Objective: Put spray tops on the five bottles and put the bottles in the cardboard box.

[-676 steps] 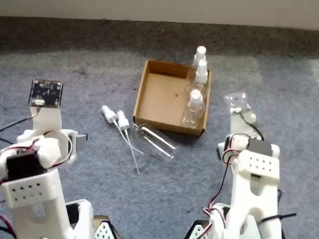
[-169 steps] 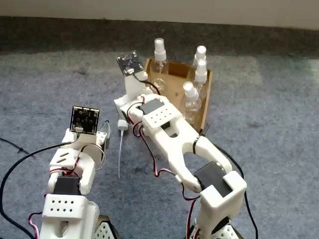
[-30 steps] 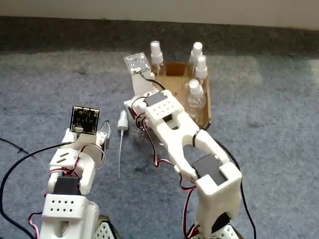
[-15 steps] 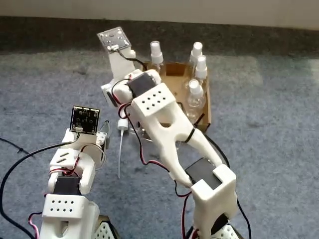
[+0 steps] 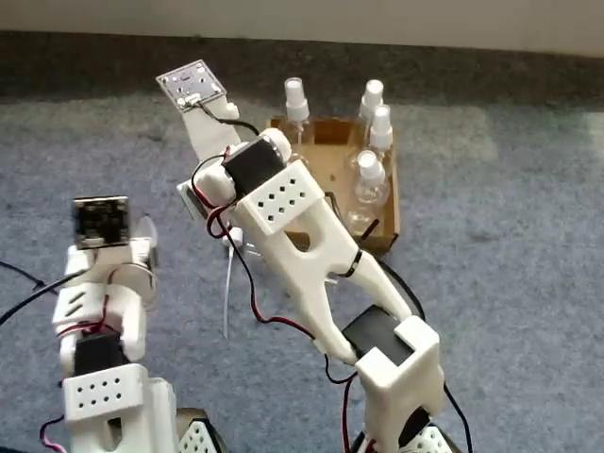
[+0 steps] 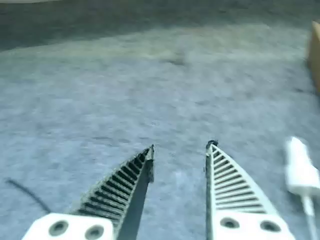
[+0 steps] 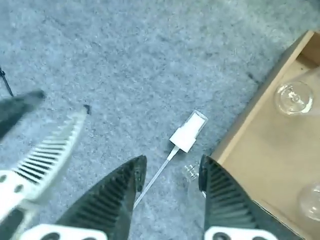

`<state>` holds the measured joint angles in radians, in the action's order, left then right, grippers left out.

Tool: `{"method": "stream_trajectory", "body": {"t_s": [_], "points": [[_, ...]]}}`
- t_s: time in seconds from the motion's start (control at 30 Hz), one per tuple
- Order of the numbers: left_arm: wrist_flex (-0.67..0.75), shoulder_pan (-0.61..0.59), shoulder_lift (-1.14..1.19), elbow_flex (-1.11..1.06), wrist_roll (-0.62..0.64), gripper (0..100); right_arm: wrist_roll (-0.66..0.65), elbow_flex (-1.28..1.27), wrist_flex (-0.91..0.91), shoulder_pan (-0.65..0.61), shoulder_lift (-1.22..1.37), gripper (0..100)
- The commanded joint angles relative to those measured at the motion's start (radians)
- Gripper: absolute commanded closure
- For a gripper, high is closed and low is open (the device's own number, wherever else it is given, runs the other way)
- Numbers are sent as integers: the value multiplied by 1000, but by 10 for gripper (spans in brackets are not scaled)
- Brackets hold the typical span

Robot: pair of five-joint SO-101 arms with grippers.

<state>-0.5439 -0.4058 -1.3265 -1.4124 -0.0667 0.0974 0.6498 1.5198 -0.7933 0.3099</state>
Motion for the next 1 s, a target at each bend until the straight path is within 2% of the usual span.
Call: {"method": "stream_trajectory", "body": {"t_s": [0.0,0.1,0.27,0.33,0.43,0.6,0.67,0.8,0.97], "points": [[21,-242,-1,70,3,839,6,22,-22,-12,-10,856],[41,-366,-1,58,-2,839,6,-22,-54,-28,-10,856],[60,-400,1,68,-3,839,0,-275,-229,-79,-19,856],[-23,-392,16,133,-44,839,0,-357,-288,-79,-25,856],[-221,-348,130,321,-115,839,0,-476,-395,-68,-81,856],[-470,-340,461,687,-181,835,0,-731,-615,-88,-240,856],[-549,-340,621,840,-249,835,0,-845,-687,-88,-303,856],[-686,-341,920,1118,-345,835,-29,-1061,-832,-85,-387,860],[-772,-341,1122,1288,-348,835,-55,-1216,-926,-54,-417,860]]}}
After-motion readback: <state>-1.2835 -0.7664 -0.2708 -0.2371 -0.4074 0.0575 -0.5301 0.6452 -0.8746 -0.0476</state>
